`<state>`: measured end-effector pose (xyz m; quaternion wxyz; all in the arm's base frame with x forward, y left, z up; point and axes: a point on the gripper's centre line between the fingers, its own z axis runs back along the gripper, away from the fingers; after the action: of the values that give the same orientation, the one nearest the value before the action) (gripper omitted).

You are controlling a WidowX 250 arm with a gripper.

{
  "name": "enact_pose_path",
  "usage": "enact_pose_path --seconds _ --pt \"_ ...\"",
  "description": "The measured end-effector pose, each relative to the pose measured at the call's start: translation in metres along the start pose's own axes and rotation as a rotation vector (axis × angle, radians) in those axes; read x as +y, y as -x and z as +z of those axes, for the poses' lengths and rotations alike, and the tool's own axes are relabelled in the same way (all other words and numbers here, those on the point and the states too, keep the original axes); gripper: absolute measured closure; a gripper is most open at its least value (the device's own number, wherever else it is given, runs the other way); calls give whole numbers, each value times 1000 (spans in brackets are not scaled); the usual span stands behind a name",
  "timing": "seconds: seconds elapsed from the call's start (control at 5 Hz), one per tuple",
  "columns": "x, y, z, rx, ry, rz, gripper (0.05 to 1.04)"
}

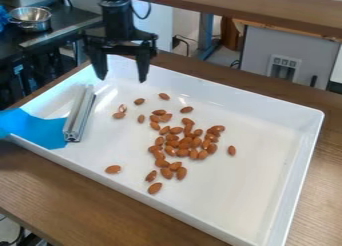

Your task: Sweep into pile

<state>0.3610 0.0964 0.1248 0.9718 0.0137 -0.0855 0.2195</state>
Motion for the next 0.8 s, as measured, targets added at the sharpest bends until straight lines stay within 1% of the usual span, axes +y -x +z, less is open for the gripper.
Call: enact_pose_path --seconds 0.2,0.4,0.6,0.8 --pt "22 0 -9 0 21 -18 83" --pt "36 0 -11 0 36 -48 83" --pt "48 -1 -11 -5 35 -50 83" --pt "62 -4 -15 -31 43 -36 83"
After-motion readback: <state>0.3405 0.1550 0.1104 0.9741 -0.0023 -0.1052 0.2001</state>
